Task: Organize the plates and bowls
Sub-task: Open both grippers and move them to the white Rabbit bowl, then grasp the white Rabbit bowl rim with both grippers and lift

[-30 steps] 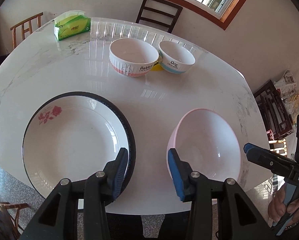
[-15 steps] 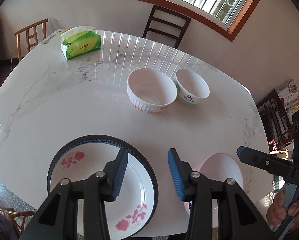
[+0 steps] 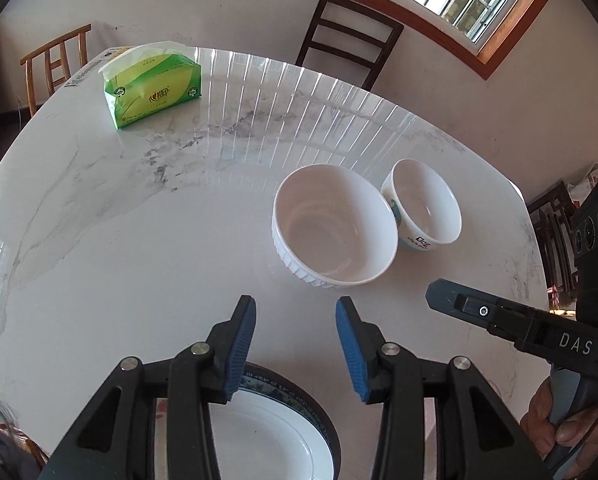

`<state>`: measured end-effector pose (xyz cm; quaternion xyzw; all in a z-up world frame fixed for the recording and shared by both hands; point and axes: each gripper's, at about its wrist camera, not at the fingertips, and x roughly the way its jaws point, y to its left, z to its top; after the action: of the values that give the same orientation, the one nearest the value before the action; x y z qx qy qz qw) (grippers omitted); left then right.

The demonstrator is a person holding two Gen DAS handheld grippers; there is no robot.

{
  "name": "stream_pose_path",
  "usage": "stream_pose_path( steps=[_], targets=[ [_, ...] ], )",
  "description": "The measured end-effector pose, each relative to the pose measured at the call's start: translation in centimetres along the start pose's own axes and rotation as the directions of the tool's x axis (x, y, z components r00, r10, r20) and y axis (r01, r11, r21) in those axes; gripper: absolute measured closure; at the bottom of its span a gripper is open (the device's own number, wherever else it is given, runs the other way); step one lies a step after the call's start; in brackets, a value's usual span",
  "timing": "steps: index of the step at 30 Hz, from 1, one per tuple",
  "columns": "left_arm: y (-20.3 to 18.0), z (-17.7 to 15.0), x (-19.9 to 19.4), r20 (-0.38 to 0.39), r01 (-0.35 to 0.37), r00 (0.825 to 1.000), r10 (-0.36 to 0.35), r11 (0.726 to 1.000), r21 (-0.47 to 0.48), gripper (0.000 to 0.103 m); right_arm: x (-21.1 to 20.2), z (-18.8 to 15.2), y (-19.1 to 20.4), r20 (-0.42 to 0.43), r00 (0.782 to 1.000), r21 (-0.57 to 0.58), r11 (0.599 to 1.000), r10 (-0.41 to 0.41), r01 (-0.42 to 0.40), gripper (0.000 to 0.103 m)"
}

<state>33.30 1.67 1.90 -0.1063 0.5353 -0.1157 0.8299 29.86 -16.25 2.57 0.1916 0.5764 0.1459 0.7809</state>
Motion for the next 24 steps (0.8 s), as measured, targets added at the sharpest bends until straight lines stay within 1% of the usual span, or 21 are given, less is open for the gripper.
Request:
stream_pose_path(
  steps=[3,6,9,12,16,20,21,23,24],
  targets=[
    [0.6,1.0,1.3,-0.013,0.010,1.000,-0.010,1.000,-0.017,0.061,1.2,1.2,-0.1,-0.005,1.000,0.014,1.000,-0.014,0.014,0.055],
    [0.9,1.8,2.4,-0.022,0.003,1.000,-0.003,1.000,-0.026,0.061,2.2,1.8,0.0,-0.014,1.000,0.008,1.000,-0.025,0.025,0.057],
    [1.1,2.6,3.6,-0.036,0.007,0.999,-0.008,0.999,-0.035,0.061,3.1,2.3,-0.2,-0.023,0.999,0.013,0.999,-0.044,0.044,0.061],
    [1.2,3.0,4.4,-0.039,0.009,0.999,-0.010,0.999,-0.032,0.061,3.8,2.8,-0.5,-0.023,0.999,0.023,0.999,-0.043,0.044,0.063],
    [1.0,3.4,5.5,-0.051,0.004,0.999,-0.005,1.000,-0.026,0.061,4.5,3.2,-0.8,-0.028,0.999,0.037,0.998,-0.043,0.044,0.063],
    [1.4,3.8,6.5,-0.057,0.008,0.998,-0.012,0.998,-0.058,0.061,5.2,3.5,-0.9,-0.038,0.998,0.045,0.998,-0.041,0.043,0.064],
    [1.4,3.9,6.8,-0.060,0.005,0.998,-0.009,0.998,-0.065,0.061,5.4,3.5,-0.9,-0.039,0.998,0.048,0.998,-0.041,0.043,0.065],
    [1.6,4.0,7.3,-0.058,-0.005,0.998,0.000,0.997,-0.079,0.061,6.0,3.7,-1.0,-0.045,0.998,0.057,0.997,-0.042,0.044,0.071],
    [1.7,4.0,7.5,-0.055,0.003,0.998,-0.008,0.996,-0.087,0.061,6.2,3.7,-1.1,-0.050,0.998,0.060,0.997,-0.040,0.043,0.073]
  ],
)
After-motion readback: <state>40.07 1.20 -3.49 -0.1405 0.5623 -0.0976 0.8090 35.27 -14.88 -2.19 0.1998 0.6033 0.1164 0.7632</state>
